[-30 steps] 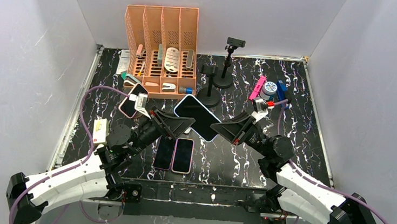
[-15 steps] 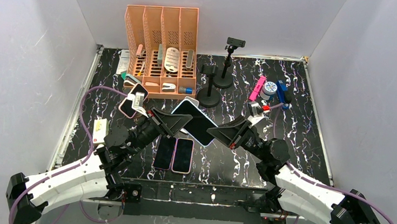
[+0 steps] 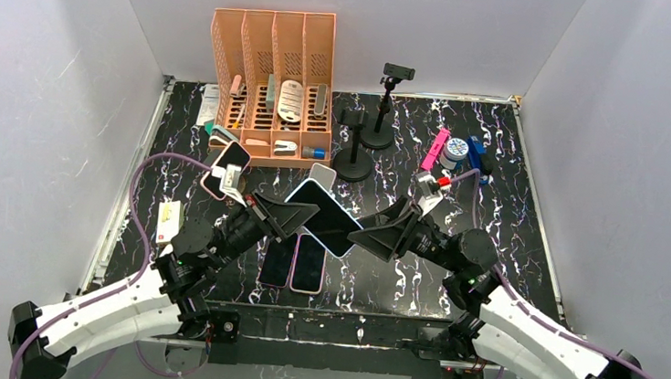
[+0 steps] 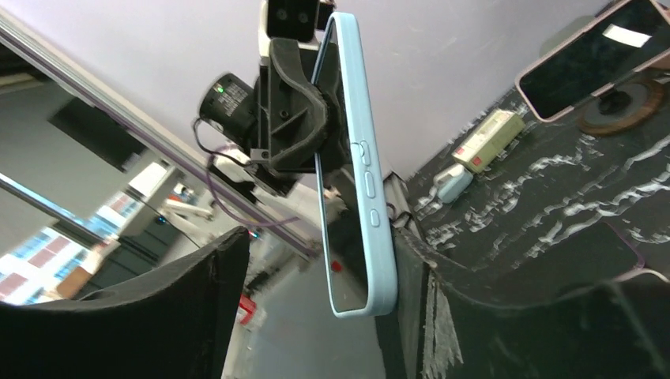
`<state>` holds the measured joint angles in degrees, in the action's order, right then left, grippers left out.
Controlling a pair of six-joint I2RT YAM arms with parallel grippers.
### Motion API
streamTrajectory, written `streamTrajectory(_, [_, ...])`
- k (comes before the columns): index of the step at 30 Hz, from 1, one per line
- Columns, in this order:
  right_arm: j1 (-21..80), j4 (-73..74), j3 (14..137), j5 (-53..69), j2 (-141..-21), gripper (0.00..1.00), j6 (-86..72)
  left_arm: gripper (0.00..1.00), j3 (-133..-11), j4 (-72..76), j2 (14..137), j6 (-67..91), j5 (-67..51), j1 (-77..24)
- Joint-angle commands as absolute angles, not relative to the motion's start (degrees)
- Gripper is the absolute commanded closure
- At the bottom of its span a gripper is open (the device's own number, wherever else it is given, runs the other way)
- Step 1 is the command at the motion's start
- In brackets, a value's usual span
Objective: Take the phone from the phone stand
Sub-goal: Place the phone at the center of the board.
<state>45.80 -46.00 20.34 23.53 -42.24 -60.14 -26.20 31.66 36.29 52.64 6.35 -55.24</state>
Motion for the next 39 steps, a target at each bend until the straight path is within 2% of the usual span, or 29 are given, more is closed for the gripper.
streamTrajectory(1, [46.0,-28.4,28.0,26.6,-39.2,0.26,-51.3,1.0,-26.4,30.5,33.8,52.8,6.0,-55.2])
streamTrajectory(6, [45.9,-11.1,34.6,29.7,-38.1,0.26,-42.4,1.0,-31.5,21.3,34.3,47.1,-8.0,-55.2])
streamTrajectory(12, [45.9,-7.2,36.8,37.8,-37.4,0.29,-39.6,1.0,-36.1,13.7,34.8,42.8,-19.5,-55.2])
streamTrajectory(19, [46.0,-15.7,32.2,44.1,-38.0,0.32,-45.0,1.0,-37.0,15.1,35.7,40.8,-23.5,-55.2])
streamTrajectory(31, [47.4,-22.9,27.8,44.9,-38.7,0.39,-48.9,1.0,-38.4,16.8,40.2,39.7,-23.2,-55.2])
streamTrajectory(39, [49.1,-24.6,24.5,40.5,-38.0,0.57,-49.7,1.0,-36.8,19.0,41.0,41.3,-23.0,-55.2])
